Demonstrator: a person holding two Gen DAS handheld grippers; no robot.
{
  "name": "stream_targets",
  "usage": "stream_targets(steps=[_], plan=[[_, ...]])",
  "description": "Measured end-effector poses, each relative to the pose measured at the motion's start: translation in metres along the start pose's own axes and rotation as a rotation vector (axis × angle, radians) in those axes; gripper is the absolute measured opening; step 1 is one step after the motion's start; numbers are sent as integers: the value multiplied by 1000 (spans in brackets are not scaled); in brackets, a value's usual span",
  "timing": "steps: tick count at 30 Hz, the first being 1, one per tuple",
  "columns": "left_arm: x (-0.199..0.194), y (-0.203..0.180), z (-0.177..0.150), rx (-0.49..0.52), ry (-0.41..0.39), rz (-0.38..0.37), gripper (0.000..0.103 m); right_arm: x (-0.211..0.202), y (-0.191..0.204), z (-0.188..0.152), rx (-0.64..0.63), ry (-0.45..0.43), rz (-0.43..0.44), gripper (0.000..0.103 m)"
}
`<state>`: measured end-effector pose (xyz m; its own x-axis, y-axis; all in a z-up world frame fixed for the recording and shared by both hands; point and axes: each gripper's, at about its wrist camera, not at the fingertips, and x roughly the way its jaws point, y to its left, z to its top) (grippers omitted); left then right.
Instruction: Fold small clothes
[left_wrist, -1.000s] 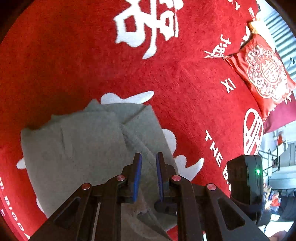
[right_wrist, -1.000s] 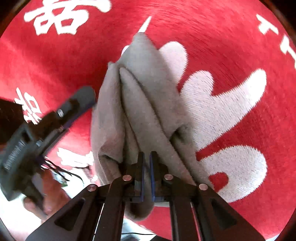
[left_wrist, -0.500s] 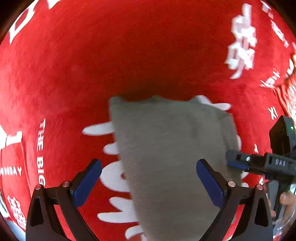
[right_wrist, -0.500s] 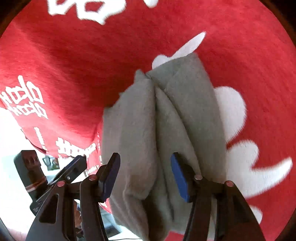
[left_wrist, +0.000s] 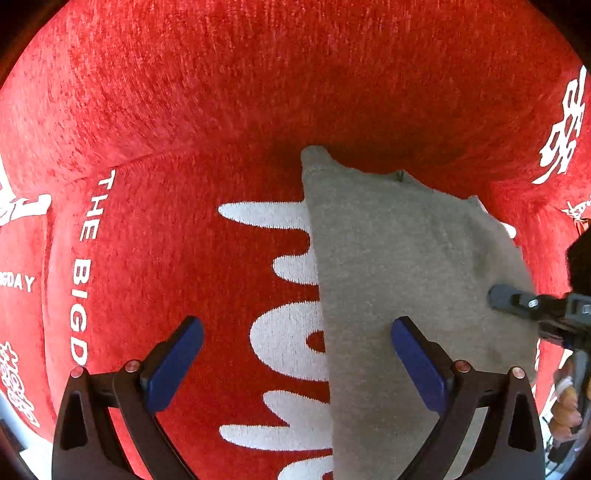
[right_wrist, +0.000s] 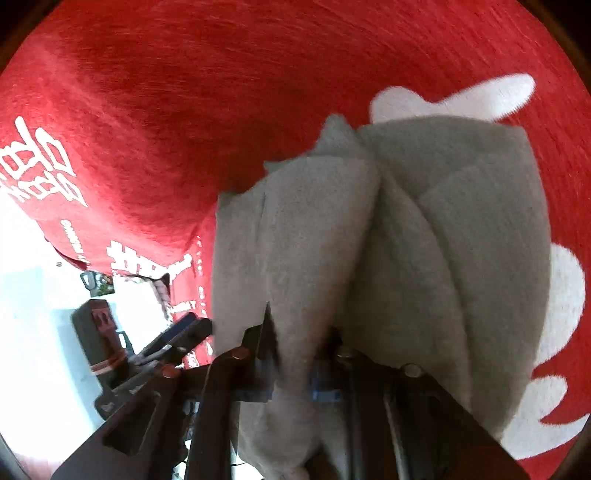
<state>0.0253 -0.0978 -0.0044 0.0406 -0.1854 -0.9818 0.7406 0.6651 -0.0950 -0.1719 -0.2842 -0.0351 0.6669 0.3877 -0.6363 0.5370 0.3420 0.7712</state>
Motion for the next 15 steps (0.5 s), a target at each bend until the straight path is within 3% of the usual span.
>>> stream_targets(steps=[5, 8, 11, 15], plan=[[-12, -18, -3, 63, -44, -30, 101, -55, 15, -7, -74, -119, 55, 14], [-6, -37, -8, 126, -39, -44, 101, -69, -7, -5, -53, -120, -36, 14], [13, -52, -17, 163, -14, -25, 102, -56, -43, -3, 20, -94, -158, 15], [21, -59, -21, 166, -24, -22, 102, -54, -71, -9, 119, -120, -138, 17]])
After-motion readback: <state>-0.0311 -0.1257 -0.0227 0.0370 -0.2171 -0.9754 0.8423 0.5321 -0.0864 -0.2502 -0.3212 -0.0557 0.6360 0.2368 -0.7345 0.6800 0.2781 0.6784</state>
